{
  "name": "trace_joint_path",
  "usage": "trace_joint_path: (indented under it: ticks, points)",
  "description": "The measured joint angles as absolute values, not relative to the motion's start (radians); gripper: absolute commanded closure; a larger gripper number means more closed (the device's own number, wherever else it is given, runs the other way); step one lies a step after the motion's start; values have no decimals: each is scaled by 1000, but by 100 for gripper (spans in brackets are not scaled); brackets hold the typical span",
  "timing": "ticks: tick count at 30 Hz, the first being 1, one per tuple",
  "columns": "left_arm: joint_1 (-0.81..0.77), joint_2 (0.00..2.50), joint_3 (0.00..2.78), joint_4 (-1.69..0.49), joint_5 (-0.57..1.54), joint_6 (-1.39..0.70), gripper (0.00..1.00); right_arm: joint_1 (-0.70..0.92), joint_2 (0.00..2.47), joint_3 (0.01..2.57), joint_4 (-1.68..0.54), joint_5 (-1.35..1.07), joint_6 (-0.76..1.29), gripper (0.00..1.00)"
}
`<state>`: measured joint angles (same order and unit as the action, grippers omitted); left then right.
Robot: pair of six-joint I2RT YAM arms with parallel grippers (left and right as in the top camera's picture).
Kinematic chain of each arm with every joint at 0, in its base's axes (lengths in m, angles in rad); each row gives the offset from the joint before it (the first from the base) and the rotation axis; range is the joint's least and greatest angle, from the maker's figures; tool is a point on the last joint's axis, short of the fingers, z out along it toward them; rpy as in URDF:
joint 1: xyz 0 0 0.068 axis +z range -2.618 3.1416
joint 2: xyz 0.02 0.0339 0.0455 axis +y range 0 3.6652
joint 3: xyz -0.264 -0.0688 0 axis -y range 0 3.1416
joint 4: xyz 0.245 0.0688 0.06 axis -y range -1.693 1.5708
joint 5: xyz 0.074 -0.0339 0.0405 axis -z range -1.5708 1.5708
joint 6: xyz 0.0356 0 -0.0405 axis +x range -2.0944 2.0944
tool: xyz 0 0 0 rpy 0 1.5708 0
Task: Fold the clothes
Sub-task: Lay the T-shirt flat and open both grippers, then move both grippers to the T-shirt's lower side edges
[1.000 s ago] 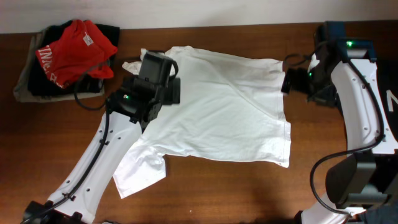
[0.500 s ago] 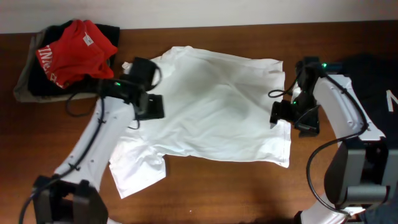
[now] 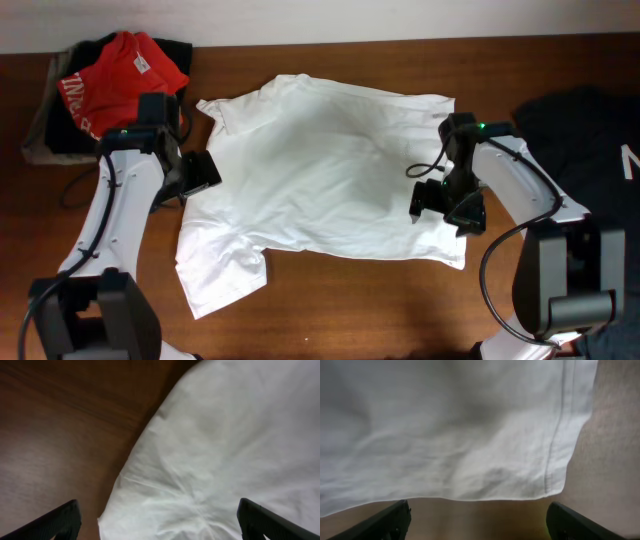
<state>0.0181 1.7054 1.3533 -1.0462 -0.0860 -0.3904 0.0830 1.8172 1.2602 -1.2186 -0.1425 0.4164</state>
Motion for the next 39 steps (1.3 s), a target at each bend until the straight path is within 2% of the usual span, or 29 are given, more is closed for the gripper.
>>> trace_joint_path:
  ticks: [7, 18, 27, 30, 38, 39]
  points:
    - [19, 1751, 1248, -945, -70, -381, 4, 83, 1809, 1216, -1204, -102, 437, 10]
    - [19, 1840, 1240, -886, -56, -359, 5, 83, 1807, 1181, -1147, -82, 446, 14]
    - [44, 1840, 1239, -845, -82, -359, 5, 85, 1798, 1180, -1172, -15, 498, 13]
    - [62, 1840, 1238, -847, -86, -359, 10, 93, 1765, 1174, -1177, -7, 499, 12]
    - [71, 1840, 1234, -850, -86, -355, 11, 112, 1697, 1087, -1154, -4, 501, 12]
    - [71, 1840, 1229, -848, -86, -355, 11, 112, 1697, 1079, -1151, -3, 501, 8]
